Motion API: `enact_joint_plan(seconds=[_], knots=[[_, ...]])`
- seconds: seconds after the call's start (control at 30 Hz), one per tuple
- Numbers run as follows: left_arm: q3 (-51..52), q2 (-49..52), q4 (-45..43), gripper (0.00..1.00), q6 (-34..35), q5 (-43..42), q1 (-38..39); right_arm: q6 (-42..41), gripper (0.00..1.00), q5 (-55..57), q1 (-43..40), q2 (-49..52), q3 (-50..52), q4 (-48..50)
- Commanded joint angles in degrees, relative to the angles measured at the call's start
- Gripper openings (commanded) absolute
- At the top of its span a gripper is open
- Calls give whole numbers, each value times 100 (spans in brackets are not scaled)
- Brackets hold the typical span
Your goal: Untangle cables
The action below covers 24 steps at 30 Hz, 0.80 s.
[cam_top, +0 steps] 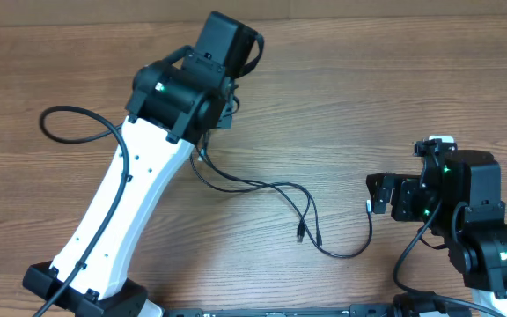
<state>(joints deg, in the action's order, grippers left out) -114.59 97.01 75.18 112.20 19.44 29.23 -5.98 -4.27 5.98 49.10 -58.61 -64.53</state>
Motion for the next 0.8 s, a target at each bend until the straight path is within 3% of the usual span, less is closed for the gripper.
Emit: enact_joint_plan(seconds=[0.0,0.03,0.1,0.27,0.37,0.77], knots=[[-63,-109,205,67,111,428,-197,-17,100,-37,-46,-15,-70,15],[-63,-109,313,83,105,481,-249,-17,100,-39,-46,-15,-70,15],[-63,-109,459,100,94,538,-321,-15,100,-39,-46,-15,-70,13],[-63,-109,778,100,90,605,-420,-17,100,-39,-46,-15,-70,11],[-63,-109,1060,100,-361,623,-424,-17,100,-42,-48,-15,-70,13],[-63,-105,1545,100,-4192,603,-417,-17,100,-68,-46,-15,-70,57]])
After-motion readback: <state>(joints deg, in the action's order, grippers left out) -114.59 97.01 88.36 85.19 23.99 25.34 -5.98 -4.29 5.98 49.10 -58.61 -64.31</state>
